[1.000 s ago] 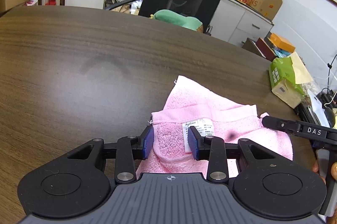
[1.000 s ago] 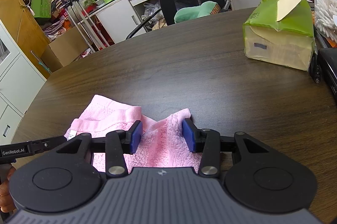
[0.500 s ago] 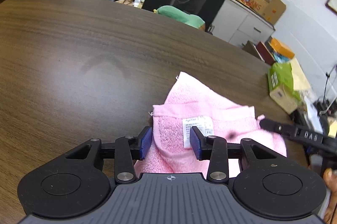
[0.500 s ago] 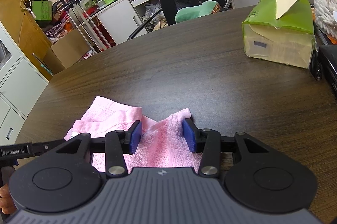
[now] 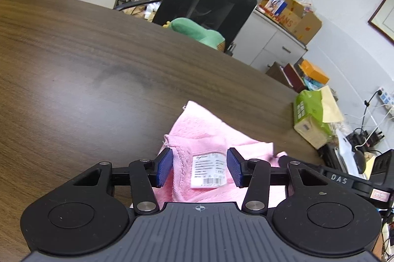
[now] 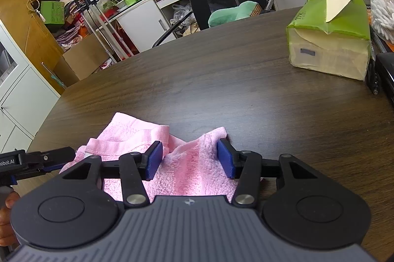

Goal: Fold towel
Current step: 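Pinch the towel edge tightly with both tools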

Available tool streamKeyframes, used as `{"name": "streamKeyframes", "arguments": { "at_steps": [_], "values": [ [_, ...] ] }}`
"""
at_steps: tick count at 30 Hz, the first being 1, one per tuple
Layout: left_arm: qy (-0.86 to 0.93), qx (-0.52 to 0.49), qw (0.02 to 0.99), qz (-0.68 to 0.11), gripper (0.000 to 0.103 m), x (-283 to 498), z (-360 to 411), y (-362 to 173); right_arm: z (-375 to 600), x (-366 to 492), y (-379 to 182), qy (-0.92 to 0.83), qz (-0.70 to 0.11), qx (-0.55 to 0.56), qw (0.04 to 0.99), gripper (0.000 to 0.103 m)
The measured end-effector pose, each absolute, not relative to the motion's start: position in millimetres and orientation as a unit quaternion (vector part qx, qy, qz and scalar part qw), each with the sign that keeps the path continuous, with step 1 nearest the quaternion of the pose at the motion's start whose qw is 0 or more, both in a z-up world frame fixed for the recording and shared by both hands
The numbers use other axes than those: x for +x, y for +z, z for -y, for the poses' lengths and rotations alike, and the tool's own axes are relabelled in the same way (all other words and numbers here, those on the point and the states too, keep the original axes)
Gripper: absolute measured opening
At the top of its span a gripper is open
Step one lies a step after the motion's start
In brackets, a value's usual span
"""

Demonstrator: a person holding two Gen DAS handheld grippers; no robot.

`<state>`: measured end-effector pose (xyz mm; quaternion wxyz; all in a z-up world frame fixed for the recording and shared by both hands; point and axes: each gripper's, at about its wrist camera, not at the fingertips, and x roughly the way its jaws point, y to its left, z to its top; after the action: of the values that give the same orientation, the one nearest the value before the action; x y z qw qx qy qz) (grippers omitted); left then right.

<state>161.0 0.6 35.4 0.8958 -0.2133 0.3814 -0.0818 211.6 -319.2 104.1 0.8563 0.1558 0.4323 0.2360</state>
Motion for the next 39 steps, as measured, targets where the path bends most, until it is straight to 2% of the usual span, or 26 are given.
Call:
{"name": "streamKeyframes", "arguments": {
  "at_steps": [1,5,10,27,29,31,34,39],
  "values": [
    [-0.084,-0.209,0.896,-0.382,0.033,162,3,35,319,212,104,0.236,-0.432,0.155,0.856,0.051],
    [-0.083,-0.201,0.896,-0.387,0.025,161,8,31,319,212,104,0.235,-0.432,0.154,0.857,0.051],
    [-0.076,-0.211,0.893,-0.391,0.007,157,5,26,320,212,104,0.235,-0.432,0.153,0.857,0.051],
    [-0.059,-0.23,0.874,-0.424,0.011,158,-9,18,313,207,107,0.233,-0.431,0.146,0.859,0.056],
    [-0.057,-0.227,0.875,-0.424,0.011,161,-8,19,312,207,107,0.234,-0.431,0.144,0.86,0.056],
    [-0.062,-0.222,0.878,-0.419,0.005,162,-5,20,312,207,107,0.234,-0.43,0.143,0.86,0.056],
    [-0.069,-0.213,0.887,-0.404,0.002,158,0,20,311,207,108,0.232,-0.43,0.145,0.86,0.056],
    [-0.072,-0.216,0.897,-0.378,0.001,150,2,24,318,208,107,0.223,-0.433,0.165,0.858,0.049]
  ]
}}
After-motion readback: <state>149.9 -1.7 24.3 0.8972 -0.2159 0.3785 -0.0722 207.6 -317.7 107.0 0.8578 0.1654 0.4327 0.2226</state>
